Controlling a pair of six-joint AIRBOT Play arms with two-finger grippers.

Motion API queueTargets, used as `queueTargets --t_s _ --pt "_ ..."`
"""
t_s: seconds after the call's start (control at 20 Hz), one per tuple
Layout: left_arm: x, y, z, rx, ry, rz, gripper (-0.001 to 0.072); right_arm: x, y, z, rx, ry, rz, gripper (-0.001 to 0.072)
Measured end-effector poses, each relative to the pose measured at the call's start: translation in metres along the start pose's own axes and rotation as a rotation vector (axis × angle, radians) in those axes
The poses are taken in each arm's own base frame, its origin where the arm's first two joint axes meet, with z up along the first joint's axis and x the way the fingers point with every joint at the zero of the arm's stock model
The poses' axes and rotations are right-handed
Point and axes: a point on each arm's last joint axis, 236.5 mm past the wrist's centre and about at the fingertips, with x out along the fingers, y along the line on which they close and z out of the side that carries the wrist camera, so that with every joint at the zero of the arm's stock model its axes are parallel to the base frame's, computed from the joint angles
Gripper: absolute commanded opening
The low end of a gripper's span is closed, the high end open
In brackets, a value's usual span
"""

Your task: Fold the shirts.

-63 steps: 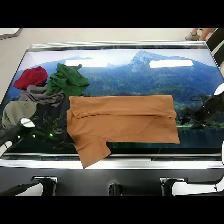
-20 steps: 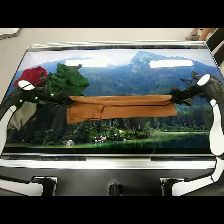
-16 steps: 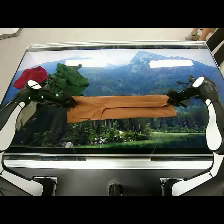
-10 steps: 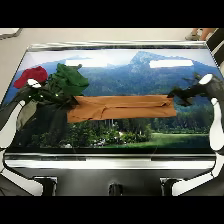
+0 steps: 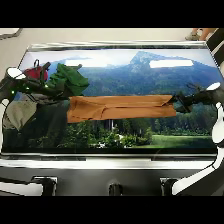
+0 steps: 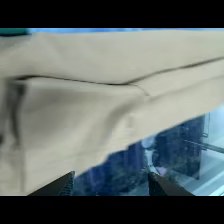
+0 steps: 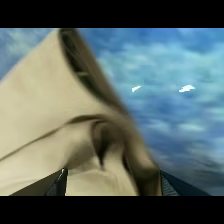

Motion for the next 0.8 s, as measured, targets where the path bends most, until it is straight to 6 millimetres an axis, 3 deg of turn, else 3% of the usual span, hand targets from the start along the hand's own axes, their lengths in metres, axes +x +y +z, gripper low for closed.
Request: queueTargets --t_s 0.05,0.15,0.2,0.25,0.3,0.35,0.4,0.55,0.8 --pt "-0.003 -0.009 0.0 0.018 -0.008 -0.003 0.0541 0.005 0.004 -0.002 0.019 0.019 0.034 0.0636" --pt "-0.005 -0.028 -0.004 0.059 -0.012 -0.011 0.0538 0.017 0.008 -0.005 0.035 0.045 0.061 0.0337" --pt "-0.003 -0.036 -0.006 0.077 -0.009 -0.018 0.0507 0.021 0.009 -0.007 0.042 0.056 0.063 0.0071" --pt "0.0 -0.045 -0.008 0.095 -0.006 -0.022 0.0453 0.025 0.01 -0.008 0.043 0.061 0.063 0.0051" --pt "0.004 -0.052 -0.008 0.111 -0.008 -0.024 0.0332 0.026 0.014 -0.009 0.04 0.064 0.07 0.0048" --pt "0.01 -0.06 -0.007 0.129 -0.014 -0.026 0.0159 0.025 0.021 -0.01 0.027 0.06 0.086 0.0048" --pt "0.019 -0.068 -0.006 0.147 -0.02 -0.03 0.0048 0.017 0.032 -0.012 0.004 0.06 0.111 0.0047" --pt "0.064 -0.097 -0.003 0.194 -0.039 -0.047 0.0032 -0.019 0.067 -0.021 -0.082 0.026 0.165 0.0047" --pt "0.176 -0.148 -0.031 0.112 0.025 -0.149 0.0032 -0.101 0.139 -0.064 -0.285 -0.066 0.208 0.0047"
